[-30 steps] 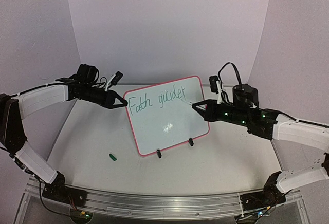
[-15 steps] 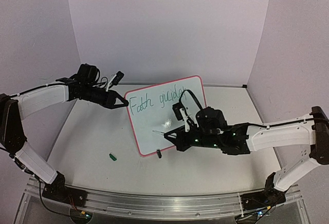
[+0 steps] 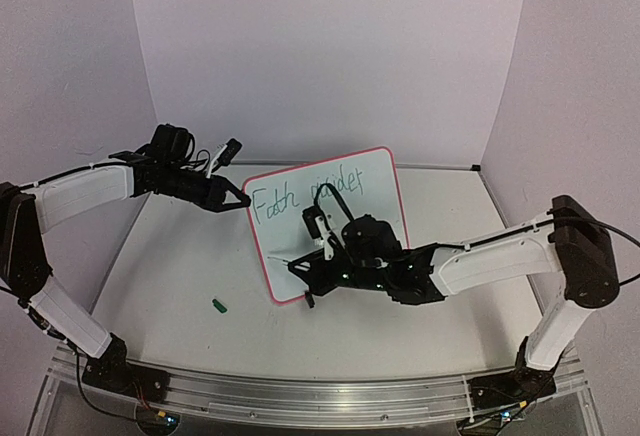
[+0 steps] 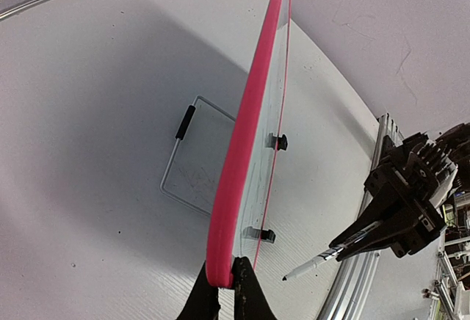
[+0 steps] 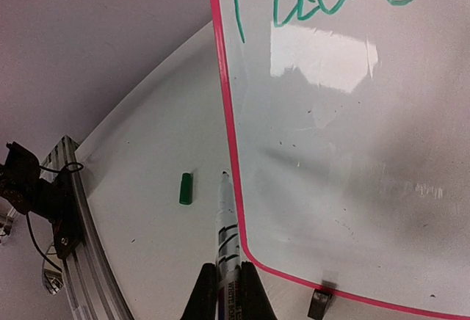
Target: Write a sentence on the whiteboard
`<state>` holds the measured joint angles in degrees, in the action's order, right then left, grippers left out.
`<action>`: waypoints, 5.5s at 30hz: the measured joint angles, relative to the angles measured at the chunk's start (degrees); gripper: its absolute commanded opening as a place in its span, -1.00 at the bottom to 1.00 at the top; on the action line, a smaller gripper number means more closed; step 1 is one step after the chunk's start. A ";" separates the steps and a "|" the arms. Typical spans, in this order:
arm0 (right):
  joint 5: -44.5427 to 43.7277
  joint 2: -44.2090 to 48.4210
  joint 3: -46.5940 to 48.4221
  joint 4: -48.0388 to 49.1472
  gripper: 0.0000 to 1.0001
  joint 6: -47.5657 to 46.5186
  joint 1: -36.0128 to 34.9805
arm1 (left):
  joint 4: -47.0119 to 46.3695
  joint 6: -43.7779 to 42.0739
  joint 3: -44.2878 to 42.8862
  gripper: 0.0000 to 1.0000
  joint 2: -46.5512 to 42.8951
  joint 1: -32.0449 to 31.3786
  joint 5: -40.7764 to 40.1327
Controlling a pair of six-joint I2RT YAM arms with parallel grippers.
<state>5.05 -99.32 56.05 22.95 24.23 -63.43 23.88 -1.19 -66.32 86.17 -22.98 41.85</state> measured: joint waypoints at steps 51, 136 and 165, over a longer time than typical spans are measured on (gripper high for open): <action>9.71 -0.80 -5.66 10.30 -1.00 6.71 7.12 | -0.23 0.00 -0.09 -1.00 0.13 -0.32 -0.28; 15.36 -1.21 -6.65 13.00 -1.00 11.15 12.96 | -0.44 0.00 -0.44 -1.00 0.57 -0.76 -0.48; 18.70 -2.94 -7.24 11.10 -1.00 9.64 13.05 | -0.38 0.02 -0.79 -1.00 0.92 -0.85 -0.59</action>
<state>23.75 -102.26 48.82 34.05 33.86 -50.38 23.51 -1.17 -67.11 87.09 -23.83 41.25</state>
